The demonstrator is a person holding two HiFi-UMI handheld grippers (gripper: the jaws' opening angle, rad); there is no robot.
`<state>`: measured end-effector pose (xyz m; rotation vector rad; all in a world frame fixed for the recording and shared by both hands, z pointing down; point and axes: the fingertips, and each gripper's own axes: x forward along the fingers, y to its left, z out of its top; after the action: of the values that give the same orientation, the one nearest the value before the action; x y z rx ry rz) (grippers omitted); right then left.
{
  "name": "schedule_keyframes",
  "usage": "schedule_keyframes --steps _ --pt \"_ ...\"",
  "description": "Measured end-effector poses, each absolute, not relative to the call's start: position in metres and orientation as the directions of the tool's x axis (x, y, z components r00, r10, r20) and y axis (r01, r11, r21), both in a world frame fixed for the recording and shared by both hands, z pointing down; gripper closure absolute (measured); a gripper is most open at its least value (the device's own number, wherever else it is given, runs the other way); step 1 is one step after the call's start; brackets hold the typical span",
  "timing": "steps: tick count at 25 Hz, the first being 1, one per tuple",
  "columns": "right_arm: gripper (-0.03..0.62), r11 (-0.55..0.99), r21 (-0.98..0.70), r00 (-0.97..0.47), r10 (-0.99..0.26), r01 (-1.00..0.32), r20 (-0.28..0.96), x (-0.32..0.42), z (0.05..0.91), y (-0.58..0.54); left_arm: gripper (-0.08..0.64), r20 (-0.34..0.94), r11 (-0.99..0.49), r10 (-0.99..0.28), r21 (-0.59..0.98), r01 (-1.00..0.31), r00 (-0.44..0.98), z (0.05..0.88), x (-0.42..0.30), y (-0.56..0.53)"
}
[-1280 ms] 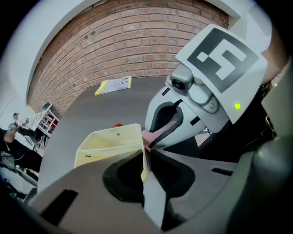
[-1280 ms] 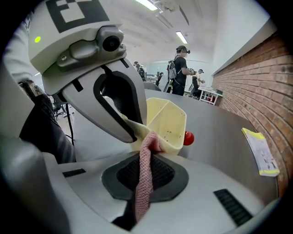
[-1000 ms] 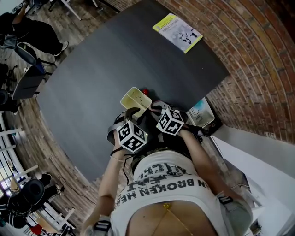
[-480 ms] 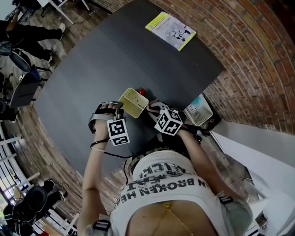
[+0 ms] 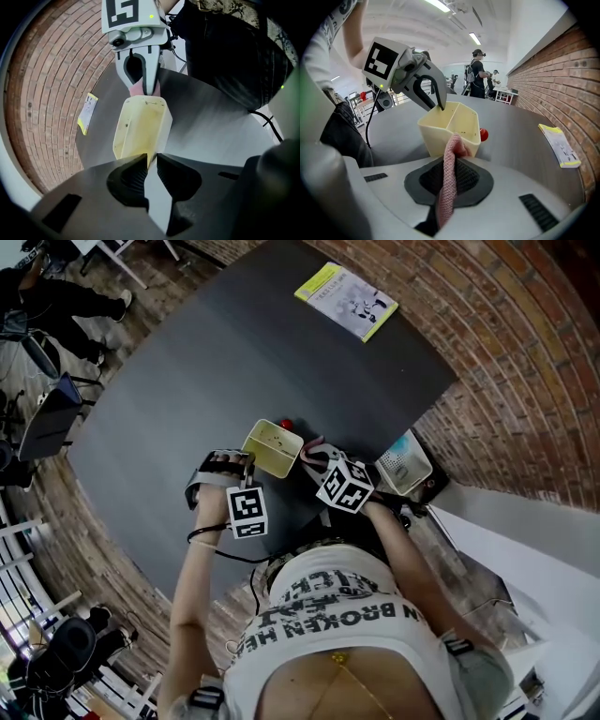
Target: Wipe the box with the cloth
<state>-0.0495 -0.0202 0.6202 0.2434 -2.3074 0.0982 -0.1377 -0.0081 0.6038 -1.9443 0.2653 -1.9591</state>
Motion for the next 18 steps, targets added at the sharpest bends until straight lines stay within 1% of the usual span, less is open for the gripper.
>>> schedule_keyframes --steps 3,8,11,18 --pt "0.575 0.982 0.024 -0.668 -0.147 -0.189 0.730 -0.051 0.619 -0.026 0.497 0.919 -0.908 -0.394 -0.394 0.139 0.033 0.603 -0.133 -0.005" --pt "0.575 0.992 0.079 -0.653 -0.123 -0.097 0.747 -0.050 0.620 -0.025 0.509 0.921 -0.914 -0.386 -0.389 0.113 0.049 0.602 -0.123 -0.003" --pt "0.575 0.994 0.089 -0.649 -0.113 -0.070 0.752 -0.051 0.620 -0.022 0.512 0.928 -0.928 -0.368 -0.371 0.046 0.050 0.601 -0.118 -0.004" --pt "0.575 0.992 0.081 -0.659 -0.123 -0.094 0.742 -0.046 0.618 -0.024 0.518 0.948 -0.944 -0.312 -0.302 -0.136 0.061 0.599 -0.108 -0.003"
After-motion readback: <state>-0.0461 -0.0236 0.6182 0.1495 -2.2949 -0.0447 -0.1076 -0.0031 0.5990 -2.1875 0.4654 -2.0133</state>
